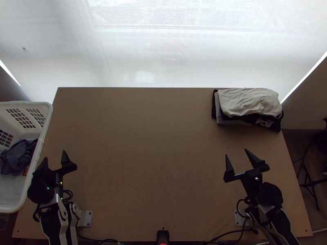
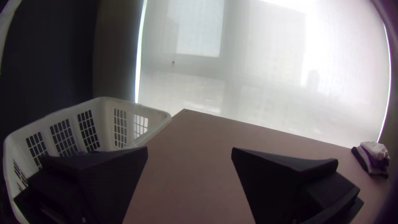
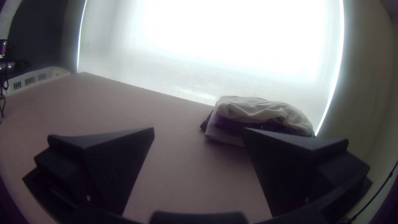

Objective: Fold the t-shirt

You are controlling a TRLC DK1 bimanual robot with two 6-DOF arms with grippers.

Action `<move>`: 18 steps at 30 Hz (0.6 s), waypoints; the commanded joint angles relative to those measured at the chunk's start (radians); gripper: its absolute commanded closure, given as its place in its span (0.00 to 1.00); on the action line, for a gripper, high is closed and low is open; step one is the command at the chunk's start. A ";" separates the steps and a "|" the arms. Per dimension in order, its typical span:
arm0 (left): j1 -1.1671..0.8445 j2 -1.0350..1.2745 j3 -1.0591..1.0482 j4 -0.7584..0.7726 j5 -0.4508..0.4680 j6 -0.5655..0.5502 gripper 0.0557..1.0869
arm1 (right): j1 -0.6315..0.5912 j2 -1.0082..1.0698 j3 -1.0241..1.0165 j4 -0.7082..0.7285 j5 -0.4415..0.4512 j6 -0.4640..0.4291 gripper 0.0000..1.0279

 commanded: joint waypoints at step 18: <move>-0.193 0.001 0.071 0.051 0.005 -0.036 0.04 | -0.196 0.000 0.036 0.083 -0.016 -0.040 0.04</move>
